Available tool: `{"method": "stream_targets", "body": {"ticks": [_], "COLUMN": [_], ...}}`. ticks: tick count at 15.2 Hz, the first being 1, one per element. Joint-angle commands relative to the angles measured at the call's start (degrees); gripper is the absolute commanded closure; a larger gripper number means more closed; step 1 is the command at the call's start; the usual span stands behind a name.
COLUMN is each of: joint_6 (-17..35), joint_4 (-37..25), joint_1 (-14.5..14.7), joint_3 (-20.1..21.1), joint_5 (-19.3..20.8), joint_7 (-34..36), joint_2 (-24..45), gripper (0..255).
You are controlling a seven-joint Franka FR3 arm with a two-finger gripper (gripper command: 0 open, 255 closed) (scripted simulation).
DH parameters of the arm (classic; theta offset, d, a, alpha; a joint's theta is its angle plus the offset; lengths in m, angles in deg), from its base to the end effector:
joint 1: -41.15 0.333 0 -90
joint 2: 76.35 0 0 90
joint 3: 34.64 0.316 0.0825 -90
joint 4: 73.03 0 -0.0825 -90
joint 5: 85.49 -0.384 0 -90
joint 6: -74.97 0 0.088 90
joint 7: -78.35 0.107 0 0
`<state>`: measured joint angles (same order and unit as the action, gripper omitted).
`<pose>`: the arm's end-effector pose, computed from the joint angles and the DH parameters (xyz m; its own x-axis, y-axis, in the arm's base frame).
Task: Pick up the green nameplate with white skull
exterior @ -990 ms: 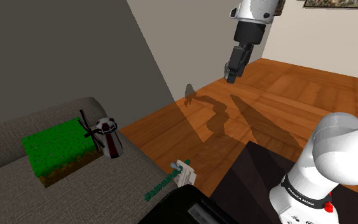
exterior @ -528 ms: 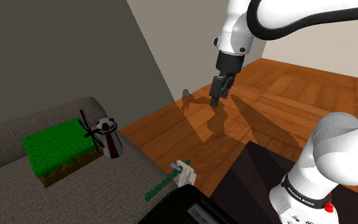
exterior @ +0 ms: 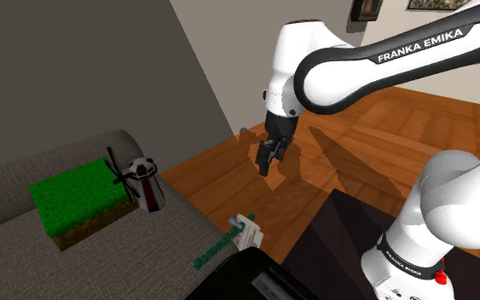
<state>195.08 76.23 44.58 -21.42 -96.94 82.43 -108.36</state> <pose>0.3586 0.1168 0.4341 0.9953 0.0896 0.0369 0.0917 -0.9941 -0.0580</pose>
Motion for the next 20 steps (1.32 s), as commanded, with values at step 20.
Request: {"method": "stream_targets", "body": {"ticks": [20], "joint_6": [35.5], "joint_4": [-2.3], "joint_1": [-1.3], "joint_3": [9.5], "joint_5": [17.1], "joint_7": [22.6], "joint_2": [39.5], "gripper": [0]}}
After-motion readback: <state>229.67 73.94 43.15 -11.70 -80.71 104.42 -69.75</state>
